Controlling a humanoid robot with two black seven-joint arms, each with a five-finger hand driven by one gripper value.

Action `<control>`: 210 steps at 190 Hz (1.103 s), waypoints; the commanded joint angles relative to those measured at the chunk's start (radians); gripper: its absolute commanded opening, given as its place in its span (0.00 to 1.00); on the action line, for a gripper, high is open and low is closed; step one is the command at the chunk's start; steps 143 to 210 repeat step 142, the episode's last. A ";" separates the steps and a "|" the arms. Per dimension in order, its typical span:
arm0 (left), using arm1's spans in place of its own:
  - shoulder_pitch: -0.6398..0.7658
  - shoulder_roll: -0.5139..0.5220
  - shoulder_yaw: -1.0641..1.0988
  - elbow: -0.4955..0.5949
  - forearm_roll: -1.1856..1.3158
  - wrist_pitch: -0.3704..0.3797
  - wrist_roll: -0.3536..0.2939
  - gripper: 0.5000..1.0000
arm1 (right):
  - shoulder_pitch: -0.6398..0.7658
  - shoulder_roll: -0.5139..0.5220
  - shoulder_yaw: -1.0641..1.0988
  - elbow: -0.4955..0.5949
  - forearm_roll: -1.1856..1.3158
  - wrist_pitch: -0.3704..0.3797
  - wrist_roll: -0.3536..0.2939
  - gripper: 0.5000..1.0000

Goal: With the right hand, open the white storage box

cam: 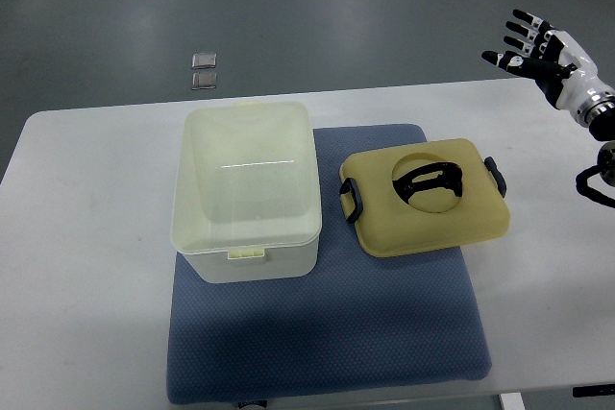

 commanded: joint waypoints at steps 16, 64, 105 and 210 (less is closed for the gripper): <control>0.000 0.000 0.000 -0.003 0.000 0.000 0.000 1.00 | -0.001 -0.001 0.001 -0.002 0.182 0.008 0.000 0.83; 0.000 0.000 0.000 -0.002 0.000 0.000 0.000 1.00 | -0.023 0.001 -0.001 0.004 0.210 0.082 0.003 0.86; 0.000 0.000 0.000 0.000 0.000 0.000 0.000 1.00 | -0.041 0.033 -0.001 0.004 0.200 0.085 0.006 0.86; 0.000 0.000 0.000 0.001 0.000 0.000 0.000 1.00 | -0.057 0.039 -0.002 0.004 0.199 0.089 0.006 0.86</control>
